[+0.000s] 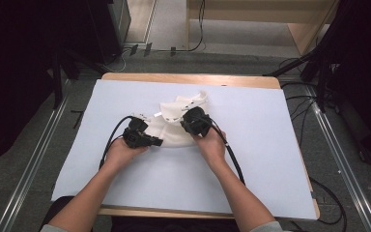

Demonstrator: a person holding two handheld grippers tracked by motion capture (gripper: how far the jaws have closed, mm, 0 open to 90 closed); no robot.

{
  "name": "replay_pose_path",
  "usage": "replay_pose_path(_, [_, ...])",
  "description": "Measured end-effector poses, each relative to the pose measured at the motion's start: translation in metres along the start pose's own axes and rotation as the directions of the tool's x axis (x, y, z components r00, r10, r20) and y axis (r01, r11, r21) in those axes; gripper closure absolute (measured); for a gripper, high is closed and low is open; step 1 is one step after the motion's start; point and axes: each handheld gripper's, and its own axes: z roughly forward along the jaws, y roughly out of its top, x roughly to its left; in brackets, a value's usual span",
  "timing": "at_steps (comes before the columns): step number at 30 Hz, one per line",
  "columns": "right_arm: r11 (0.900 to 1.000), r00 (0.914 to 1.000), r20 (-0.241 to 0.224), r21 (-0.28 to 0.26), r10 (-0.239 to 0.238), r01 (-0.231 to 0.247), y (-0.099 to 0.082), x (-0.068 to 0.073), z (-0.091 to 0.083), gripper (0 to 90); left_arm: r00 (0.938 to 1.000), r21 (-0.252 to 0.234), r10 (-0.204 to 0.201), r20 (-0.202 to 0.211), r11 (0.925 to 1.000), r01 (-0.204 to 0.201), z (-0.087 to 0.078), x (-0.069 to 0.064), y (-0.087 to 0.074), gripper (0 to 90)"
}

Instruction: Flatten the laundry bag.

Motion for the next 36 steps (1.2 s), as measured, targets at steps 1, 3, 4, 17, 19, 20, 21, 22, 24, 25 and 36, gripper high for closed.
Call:
replay_pose_path(1, [0.9999,1.0,0.003,-0.012,0.006,-0.006,0.0,-0.002,-0.006,85.6,1.0,0.002,0.002,-0.002,1.0,-0.002,0.0,0.0,0.0,86.3])
replay_pose_path(3, [0.9995,0.9998,0.001,-0.025,0.017,-0.017,0.0,-0.004,-0.011,85.5,1.0,0.003,0.002,-0.003,1.0,-0.002,0.0,0.0,0.0,86.3])
replay_pose_path(4, [0.9989,0.9997,-0.004,-0.038,0.025,-0.025,0.0,-0.006,-0.017,85.3,1.0,0.001,-0.001,-0.003,1.0,0.001,0.0,0.0,0.0,86.3])
replay_pose_path(17, [0.9808,0.9886,-0.006,-0.125,0.15,-0.15,-0.036,-0.036,-0.065,82.3,1.0,0.0,0.002,-0.006,1.0,-0.002,0.0,0.0,0.002,86.0])
replay_pose_path(19, [0.9788,0.987,-0.005,-0.128,0.161,-0.16,-0.038,-0.037,-0.068,81.9,1.0,-0.003,-0.004,-0.008,1.0,0.004,0.001,0.0,0.002,86.0])
replay_pose_path(20, [0.9762,0.9857,-0.006,-0.138,0.168,-0.168,-0.041,-0.039,-0.07,81.2,0.9999,-0.004,-0.007,-0.008,1.0,0.007,0.001,0.0,0.002,86.0])
replay_pose_path(21, [0.9702,0.9809,-0.009,-0.146,0.194,-0.193,-0.047,-0.044,-0.076,79.6,1.0,-0.005,-0.006,-0.008,1.0,0.006,0.001,0.001,0.002,86.0])
replay_pose_path(22, [0.9689,0.9802,-0.01,-0.15,0.198,-0.197,-0.049,-0.045,-0.078,78.6,0.9999,-0.007,-0.007,-0.01,1.0,0.007,0.001,0.001,0.003,86.0])
replay_pose_path(24, [0.9666,0.9786,-0.009,-0.155,0.205,-0.204,-0.051,-0.047,-0.081,77.5,1.0,-0.006,-0.003,-0.01,1.0,0.002,0.001,0.001,0.003,86.0])
replay_pose_path(25, [0.9642,0.9768,-0.01,-0.158,0.214,-0.213,-0.054,-0.049,-0.083,76.1,1.0,-0.004,0.0,-0.008,1.0,0.0,0.0,0.002,0.004,85.9])
replay_pose_path(36, [0.9567,0.9638,0.037,-0.137,0.264,-0.257,-0.091,-0.068,-0.112,76.3,0.9997,-0.024,-0.012,-0.023,0.9997,0.012,0.0,0.008,0.008,85.9])
